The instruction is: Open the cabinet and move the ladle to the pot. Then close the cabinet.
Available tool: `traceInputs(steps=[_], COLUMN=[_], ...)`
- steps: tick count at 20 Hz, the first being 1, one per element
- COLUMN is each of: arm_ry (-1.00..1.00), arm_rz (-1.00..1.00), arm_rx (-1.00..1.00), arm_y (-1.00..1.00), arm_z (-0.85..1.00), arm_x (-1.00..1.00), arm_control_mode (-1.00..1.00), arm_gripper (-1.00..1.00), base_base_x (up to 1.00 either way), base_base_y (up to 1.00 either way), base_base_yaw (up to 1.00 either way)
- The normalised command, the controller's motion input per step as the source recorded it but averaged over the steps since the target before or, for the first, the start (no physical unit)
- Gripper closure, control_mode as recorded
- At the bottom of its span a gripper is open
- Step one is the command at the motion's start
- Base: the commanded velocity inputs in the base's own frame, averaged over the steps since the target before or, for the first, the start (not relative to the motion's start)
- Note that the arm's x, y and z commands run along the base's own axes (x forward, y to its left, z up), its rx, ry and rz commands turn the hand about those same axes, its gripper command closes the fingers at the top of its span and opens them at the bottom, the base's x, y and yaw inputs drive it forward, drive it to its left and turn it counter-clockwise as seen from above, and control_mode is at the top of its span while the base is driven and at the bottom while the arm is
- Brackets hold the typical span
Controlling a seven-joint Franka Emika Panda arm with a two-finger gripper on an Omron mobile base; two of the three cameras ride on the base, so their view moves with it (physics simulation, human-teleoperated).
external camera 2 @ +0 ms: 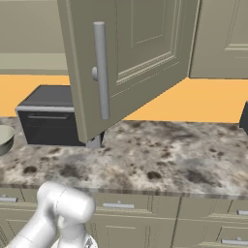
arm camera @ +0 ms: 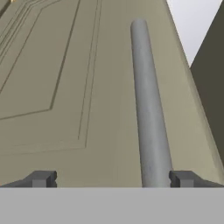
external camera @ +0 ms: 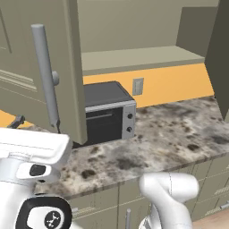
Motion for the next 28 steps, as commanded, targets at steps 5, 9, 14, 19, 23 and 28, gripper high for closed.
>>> traceInputs(steps=[5,9,14,19,23,28], arm_ry=[-0.02,0.00,0.00,0.03,0.05,0.06], arm_rz=[-0.11,-0.09,-0.01,0.00,0.00,0.00], arm_rx=[0.03,0.06,0.12,0.17,0.19,0.18], arm_y=[0.04,-0.01,-0.19,-0.30,-0.28,-0.20], arm_z=[0.00,0.00,0.01,0.10,0.11,0.05], arm_x=[0.92,1.00,1.00,1.00,1.00,1.00], arm_control_mode=[-1.00,-1.00,-1.00,-1.00,-1.00,-1.00], arm_gripper=[-1.00,-1.00,-1.00,-1.00,-1.00,-1.00], base_base_x=[0.00,0.00,0.00,0.00,0.00,0.00], base_base_y=[0.00,0.00,0.00,0.00,0.00,0.00], base_base_yaw=[0.00,0.00,0.00,0.00,0.00,0.00])
